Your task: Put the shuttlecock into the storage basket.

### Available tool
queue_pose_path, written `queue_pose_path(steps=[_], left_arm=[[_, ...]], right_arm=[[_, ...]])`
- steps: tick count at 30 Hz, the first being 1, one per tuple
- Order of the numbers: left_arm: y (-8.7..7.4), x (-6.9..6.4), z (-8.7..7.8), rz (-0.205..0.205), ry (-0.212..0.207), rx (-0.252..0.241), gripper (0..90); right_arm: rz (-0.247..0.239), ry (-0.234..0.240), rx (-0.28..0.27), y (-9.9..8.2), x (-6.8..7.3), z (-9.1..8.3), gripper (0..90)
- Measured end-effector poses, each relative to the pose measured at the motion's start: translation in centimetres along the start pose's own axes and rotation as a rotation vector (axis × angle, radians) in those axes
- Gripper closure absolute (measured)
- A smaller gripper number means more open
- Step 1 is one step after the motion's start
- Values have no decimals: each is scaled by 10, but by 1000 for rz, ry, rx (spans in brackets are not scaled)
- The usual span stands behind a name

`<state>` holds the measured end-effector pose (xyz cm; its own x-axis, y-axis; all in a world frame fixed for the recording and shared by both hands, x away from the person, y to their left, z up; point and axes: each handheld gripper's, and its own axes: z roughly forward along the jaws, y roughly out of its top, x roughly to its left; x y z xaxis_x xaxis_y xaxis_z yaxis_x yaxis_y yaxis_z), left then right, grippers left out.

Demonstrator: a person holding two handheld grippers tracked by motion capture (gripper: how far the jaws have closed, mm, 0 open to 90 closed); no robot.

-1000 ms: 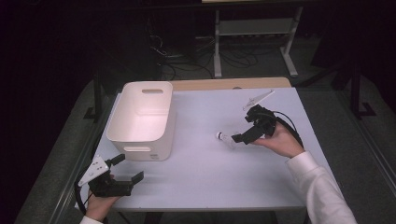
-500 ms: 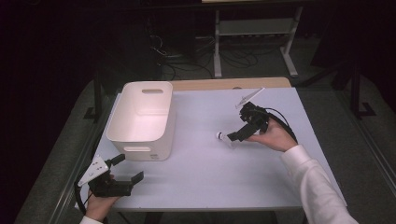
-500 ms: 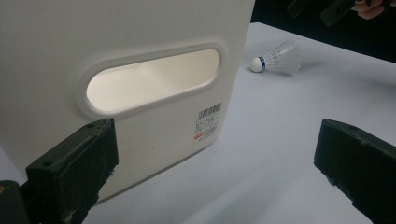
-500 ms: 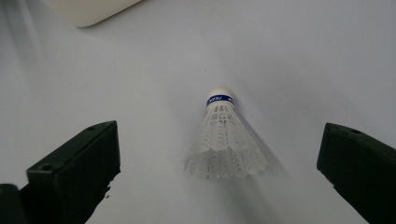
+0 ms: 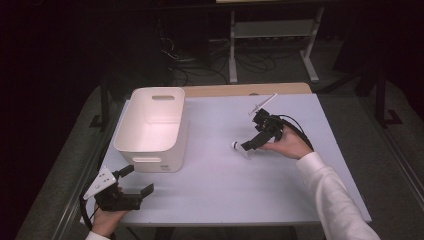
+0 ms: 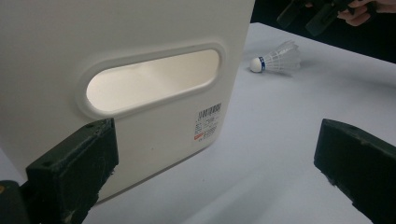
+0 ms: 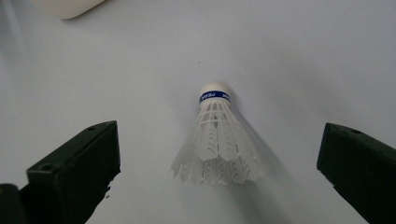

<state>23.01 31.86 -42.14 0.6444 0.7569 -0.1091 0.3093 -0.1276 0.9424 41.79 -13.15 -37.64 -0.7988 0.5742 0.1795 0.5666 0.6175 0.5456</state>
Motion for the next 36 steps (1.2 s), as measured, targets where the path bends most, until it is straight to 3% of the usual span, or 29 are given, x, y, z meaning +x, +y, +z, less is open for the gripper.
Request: queue_pose_path(steps=[18, 36], left_arm=[[0, 1, 0, 6, -4, 2, 0], [0, 0, 0, 0, -6, 2, 0]], right_arm=[[-6, 19, 52, 4, -3, 23, 0], [19, 37, 87, 5, -9, 40, 0]])
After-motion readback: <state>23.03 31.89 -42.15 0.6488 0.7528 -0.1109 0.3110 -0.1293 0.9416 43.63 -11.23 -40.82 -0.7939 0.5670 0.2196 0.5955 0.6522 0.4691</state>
